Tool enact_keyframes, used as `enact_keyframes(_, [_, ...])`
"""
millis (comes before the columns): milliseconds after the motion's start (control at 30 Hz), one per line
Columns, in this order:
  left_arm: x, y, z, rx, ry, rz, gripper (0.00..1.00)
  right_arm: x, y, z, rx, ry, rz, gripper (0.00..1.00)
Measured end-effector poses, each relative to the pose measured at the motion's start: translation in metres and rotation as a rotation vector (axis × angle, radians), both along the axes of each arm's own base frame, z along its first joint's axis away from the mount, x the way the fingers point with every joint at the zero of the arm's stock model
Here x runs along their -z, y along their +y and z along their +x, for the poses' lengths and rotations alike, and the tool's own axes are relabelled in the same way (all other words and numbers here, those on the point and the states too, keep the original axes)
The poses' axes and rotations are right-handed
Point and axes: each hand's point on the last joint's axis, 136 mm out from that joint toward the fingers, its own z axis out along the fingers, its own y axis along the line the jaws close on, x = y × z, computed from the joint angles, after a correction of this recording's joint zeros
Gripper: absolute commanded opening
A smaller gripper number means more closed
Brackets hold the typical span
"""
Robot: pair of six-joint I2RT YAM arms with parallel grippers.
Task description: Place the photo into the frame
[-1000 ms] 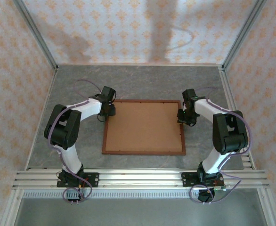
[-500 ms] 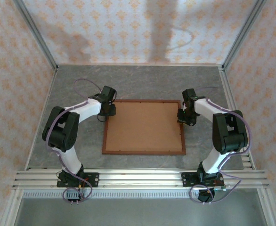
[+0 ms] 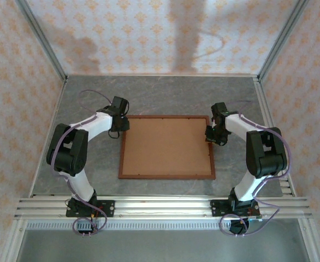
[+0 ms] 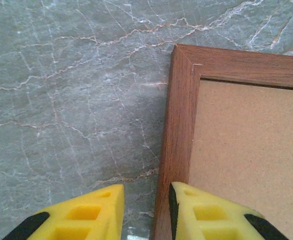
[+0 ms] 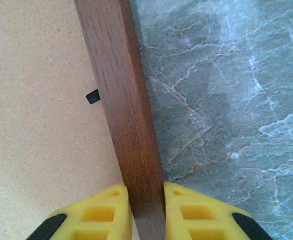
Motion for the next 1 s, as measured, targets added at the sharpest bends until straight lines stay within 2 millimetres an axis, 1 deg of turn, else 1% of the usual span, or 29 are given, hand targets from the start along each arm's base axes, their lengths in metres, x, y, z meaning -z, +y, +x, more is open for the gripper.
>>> enact_keyframes(133, [0.01,-0.003,0.001,0.006,0.025,-0.01,0.29,0.0,0.0,0.0,0.0,0.0,0.0,0.19])
enact_keyframes(433, [0.013,-0.008,0.001,0.016,0.019,-0.025,0.29,0.0,0.0,0.0,0.0,0.0,0.0,0.19])
enact_keyframes(1000, [0.016,-0.014,-0.003,-0.002,-0.06,-0.032,0.29,0.0,0.0,0.0,0.0,0.0,0.0,0.19])
